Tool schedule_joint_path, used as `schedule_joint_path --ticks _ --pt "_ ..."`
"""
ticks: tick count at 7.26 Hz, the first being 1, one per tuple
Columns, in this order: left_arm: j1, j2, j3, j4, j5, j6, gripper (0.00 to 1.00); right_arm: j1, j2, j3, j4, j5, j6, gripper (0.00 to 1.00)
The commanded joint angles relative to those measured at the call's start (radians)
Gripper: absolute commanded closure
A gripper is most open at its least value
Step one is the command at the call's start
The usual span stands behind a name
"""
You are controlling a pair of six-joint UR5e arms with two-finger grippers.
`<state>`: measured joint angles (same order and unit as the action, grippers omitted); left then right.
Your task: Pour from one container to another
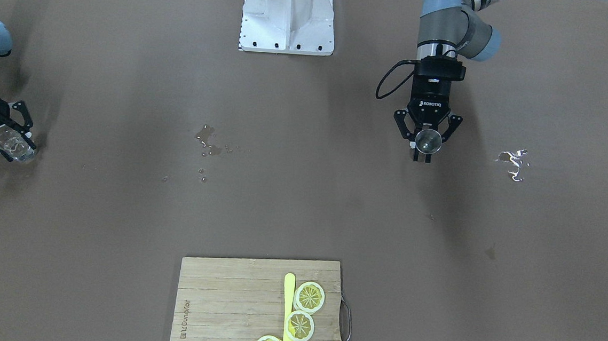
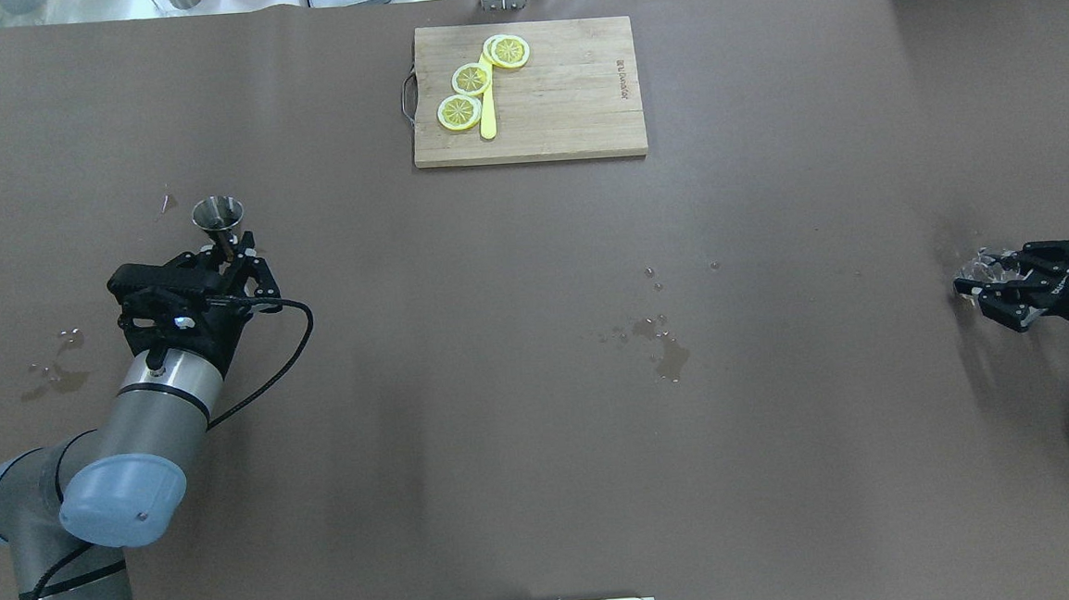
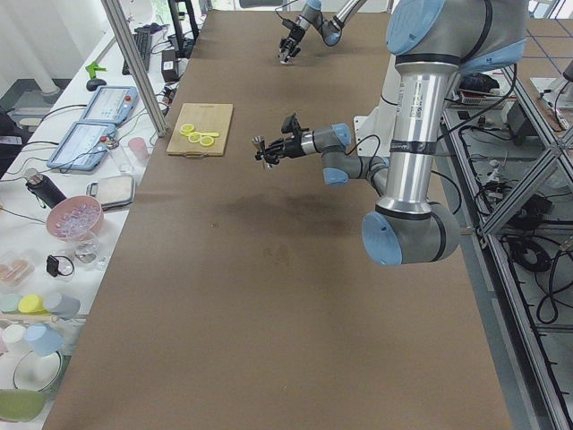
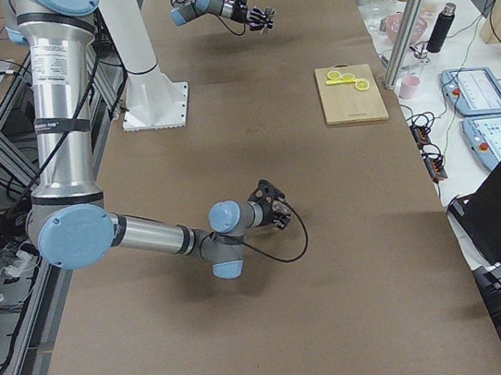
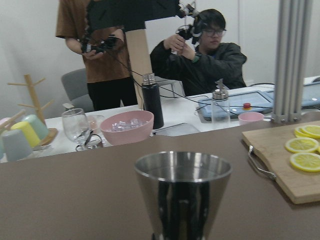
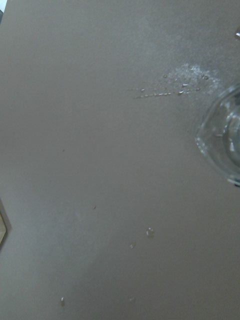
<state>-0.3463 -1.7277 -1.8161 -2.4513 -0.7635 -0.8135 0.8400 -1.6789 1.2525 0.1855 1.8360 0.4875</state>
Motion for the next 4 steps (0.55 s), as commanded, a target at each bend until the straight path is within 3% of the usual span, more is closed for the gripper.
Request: schedule_joint_path --ticks 1,2,4 --pt "-0.06 -0.068 0.004 -0.044 -0.214 0.173 1.0 0.147 0.104 0.057 -0.21 0.29 -0.053 1.0" --pt "-0.1 -0.111 0.026 -0.078 -0.318 0.25 1.0 0.215 0.179 0.105 -0.406 0.401 -0.144 1.0" --pt "-0.17 -0.197 0.122 -0.17 -0.486 0.449 1.0 0.216 0.191 0.285 -0.745 0.417 -0.295 1.0"
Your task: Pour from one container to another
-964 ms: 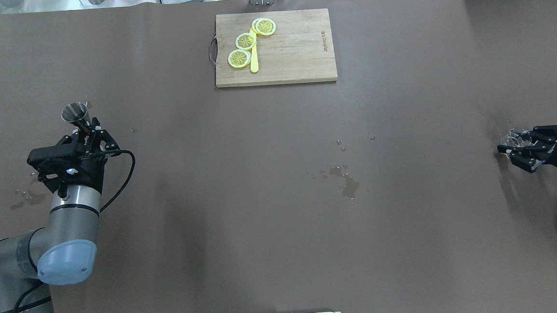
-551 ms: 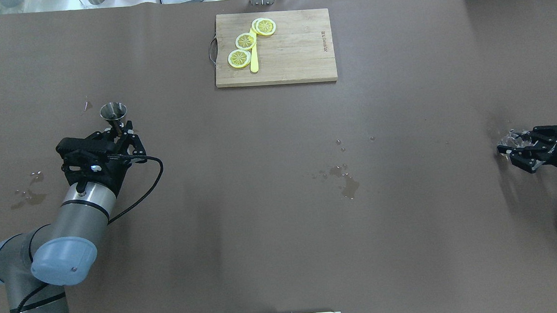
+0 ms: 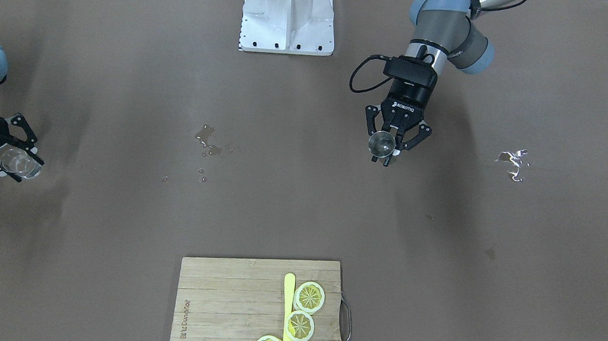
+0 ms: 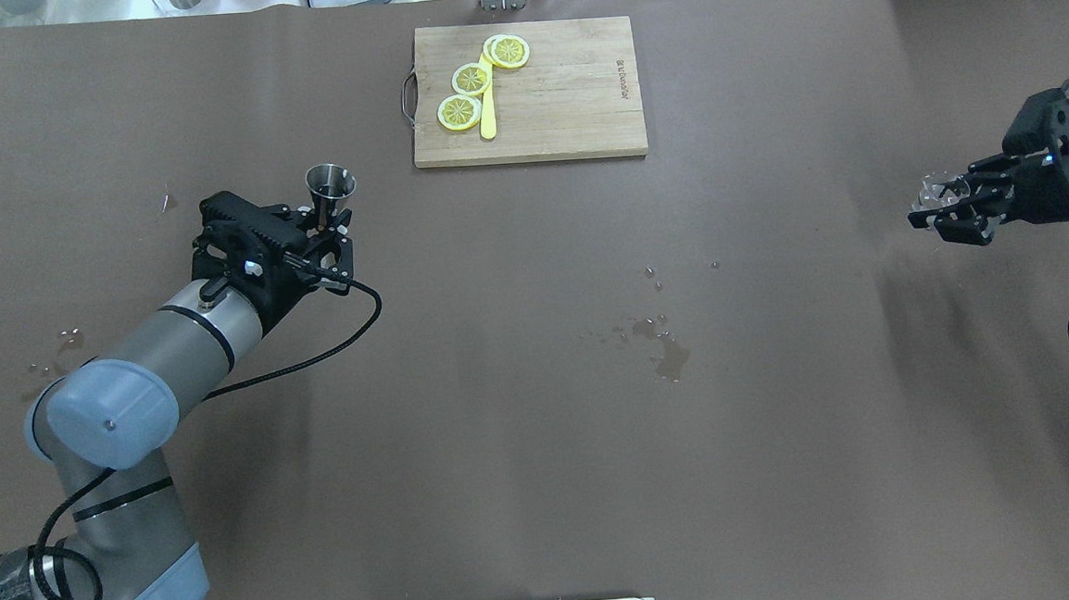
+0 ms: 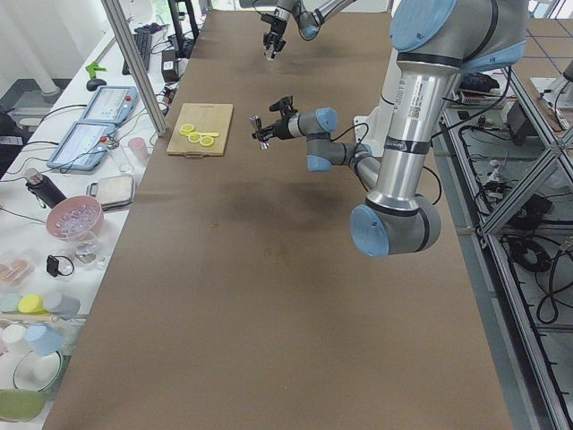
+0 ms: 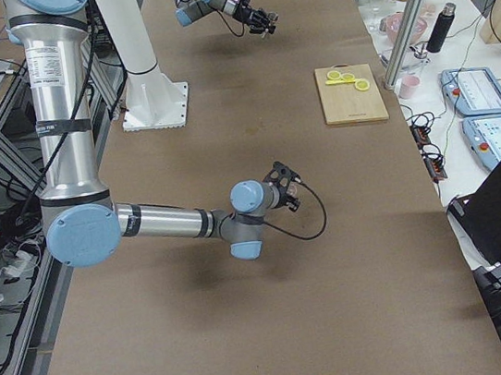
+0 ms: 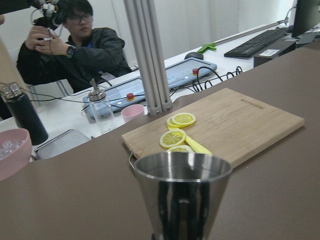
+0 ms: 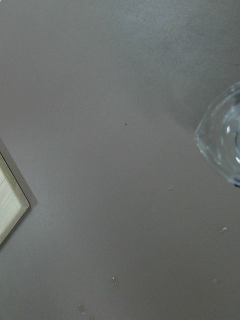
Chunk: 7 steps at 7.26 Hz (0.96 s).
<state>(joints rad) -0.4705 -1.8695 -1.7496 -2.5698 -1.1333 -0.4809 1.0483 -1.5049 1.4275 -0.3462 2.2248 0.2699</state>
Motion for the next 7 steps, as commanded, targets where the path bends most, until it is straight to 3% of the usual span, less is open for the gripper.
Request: schedule_joint_path --ticks 1,2,5,6,7 --pt "-0.071 -0.107 0.103 -0.07 -0.205 0.154 1.0 -0.022 0.035 0.21 -0.397 0.016 -0.089 1.0" --pt "-0.088 -0.147 0.132 -0.073 -0.245 0.163 1.0 -0.036 0.078 0.249 -0.501 0.013 -0.106 1.0" --pt "-0.143 -0.247 0.241 -0.073 -0.438 0.283 1.0 -0.106 0.173 0.292 -0.618 -0.008 -0.115 1.0" --pt "-0.155 -0.293 0.301 -0.101 -0.507 0.342 1.0 -0.1 0.189 0.295 -0.631 -0.004 -0.195 1.0" --pt "-0.158 -0.34 0.382 -0.154 -0.564 0.376 1.0 -0.105 0.233 0.298 -0.714 0.001 -0.263 1.0"
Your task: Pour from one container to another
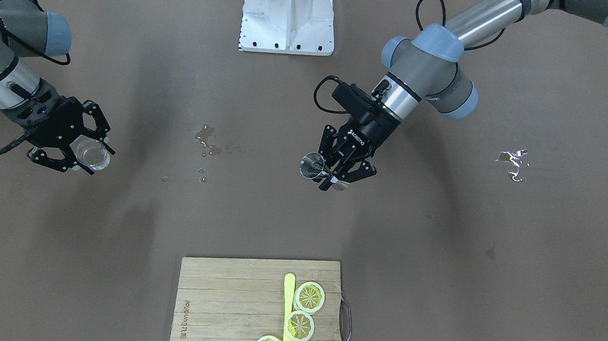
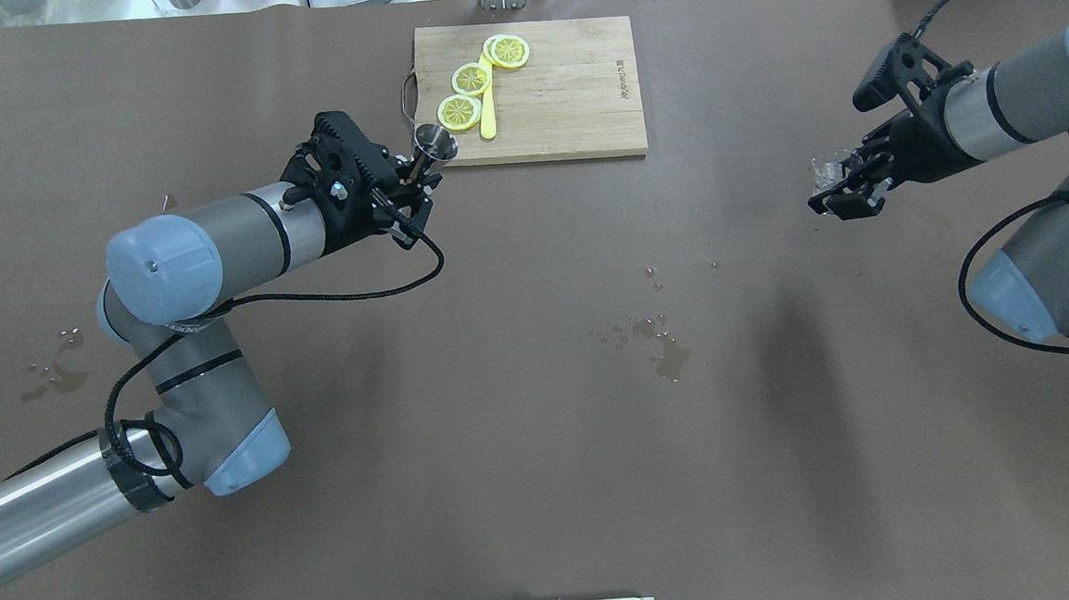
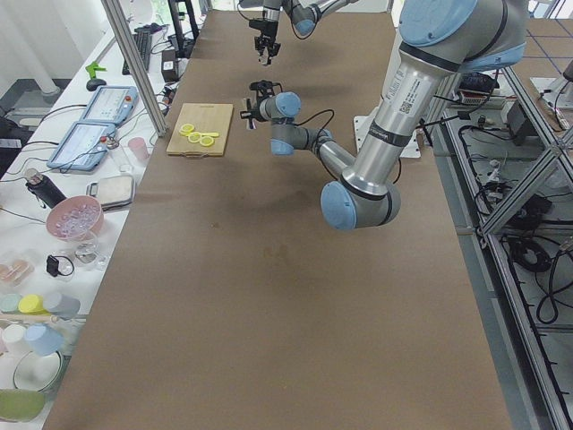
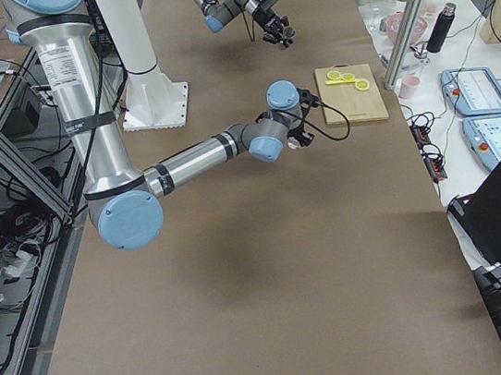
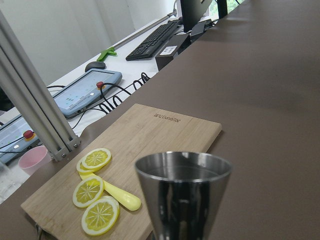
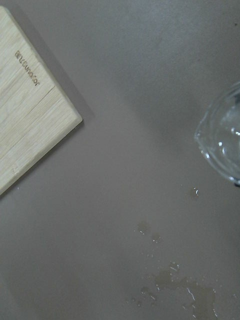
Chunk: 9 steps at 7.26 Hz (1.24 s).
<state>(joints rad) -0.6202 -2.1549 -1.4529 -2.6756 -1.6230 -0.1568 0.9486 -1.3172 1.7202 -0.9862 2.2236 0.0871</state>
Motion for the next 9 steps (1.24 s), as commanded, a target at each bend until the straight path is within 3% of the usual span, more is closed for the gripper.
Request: schedule_joint_path --ticks 1,2,3,7,9 --pt "-0.01 -0.094 0.148 -0.097 -0.136 0.071 1.0 -0.013 0.102 0.006 -0.182 -0.005 -0.163 1.0" --pt "-0.01 -0.129 0.213 -0.168 -0.177 0.092 1.0 -0.011 0.16 0.013 -0.303 -0.008 -0.179 1.0" --pt "-0.009 -0.169 0.291 -0.255 -0.216 0.098 1.0 -0.016 0.168 0.044 -0.348 -0.01 -0.202 1.0" --pt "0.022 -0.27 0.462 -0.427 -0.227 0.094 1.0 -0.059 0.177 0.061 -0.35 -0.035 -0.208 1.0" --pt "0.045 -0.299 0.531 -0.495 -0.227 0.048 1.0 -0.079 0.214 0.064 -0.408 -0.041 -0.208 1.0"
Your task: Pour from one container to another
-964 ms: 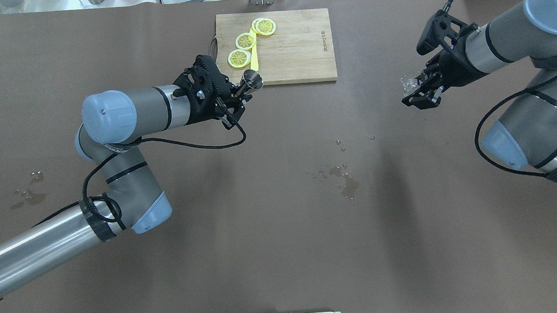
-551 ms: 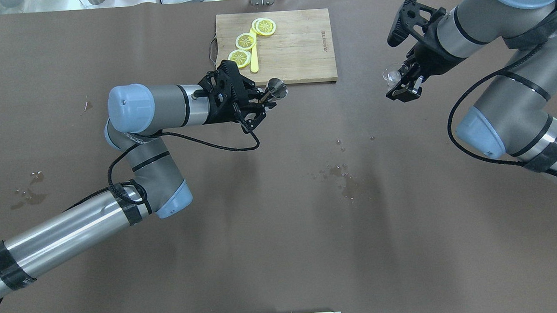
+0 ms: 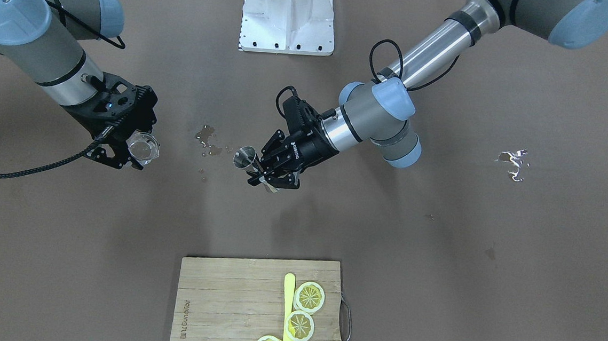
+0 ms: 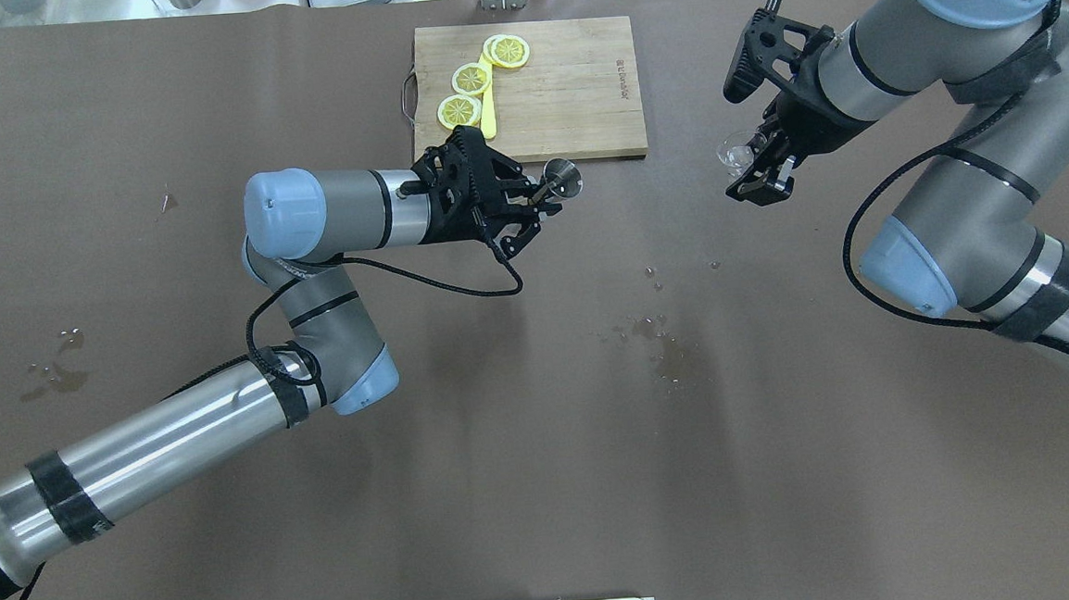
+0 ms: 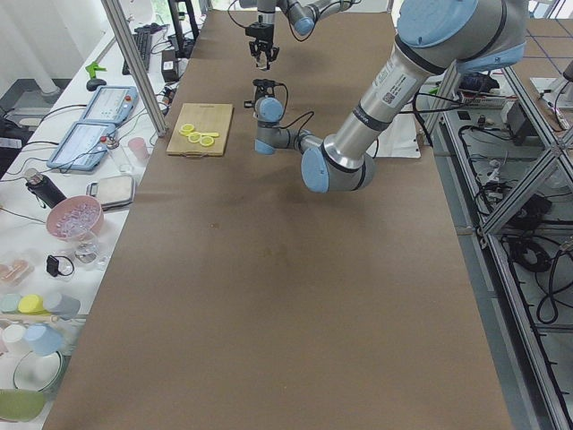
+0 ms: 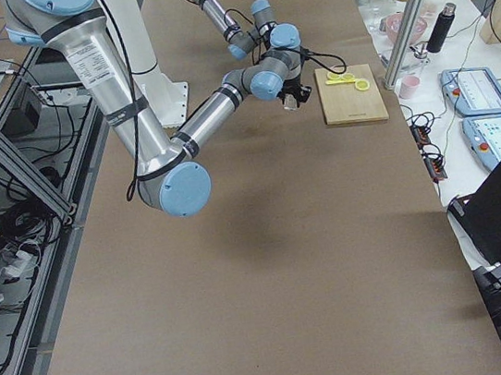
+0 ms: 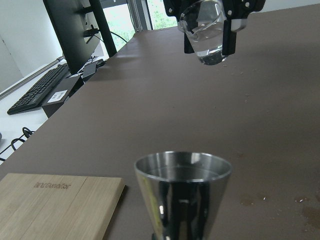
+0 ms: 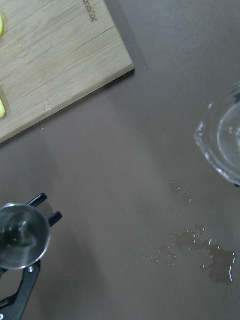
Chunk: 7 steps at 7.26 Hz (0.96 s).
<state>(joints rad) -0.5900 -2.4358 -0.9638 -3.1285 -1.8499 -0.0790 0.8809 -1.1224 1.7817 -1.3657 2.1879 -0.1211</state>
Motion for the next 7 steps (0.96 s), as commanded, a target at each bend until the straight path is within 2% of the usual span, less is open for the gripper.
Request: schedule_joint_path --ticks 1,3,6,7 --pt "0.024 -0.031 0.071 -0.066 0.0 -0.041 1.0 -0.035 0.035 0.004 -0.039 -0.035 0.0 1.0" --pt "0.036 -0.049 0.108 -0.093 0.006 -0.062 1.0 -0.094 0.053 0.028 -0.084 -0.085 0.0 1.0" --pt "0.044 -0.072 0.126 -0.093 0.009 -0.071 1.0 -0.117 0.065 0.041 -0.095 -0.091 0.0 1.0" --pt "0.047 -0.075 0.134 -0.093 0.009 -0.073 1.0 -0.117 0.084 0.062 -0.168 -0.093 -0.018 1.0"
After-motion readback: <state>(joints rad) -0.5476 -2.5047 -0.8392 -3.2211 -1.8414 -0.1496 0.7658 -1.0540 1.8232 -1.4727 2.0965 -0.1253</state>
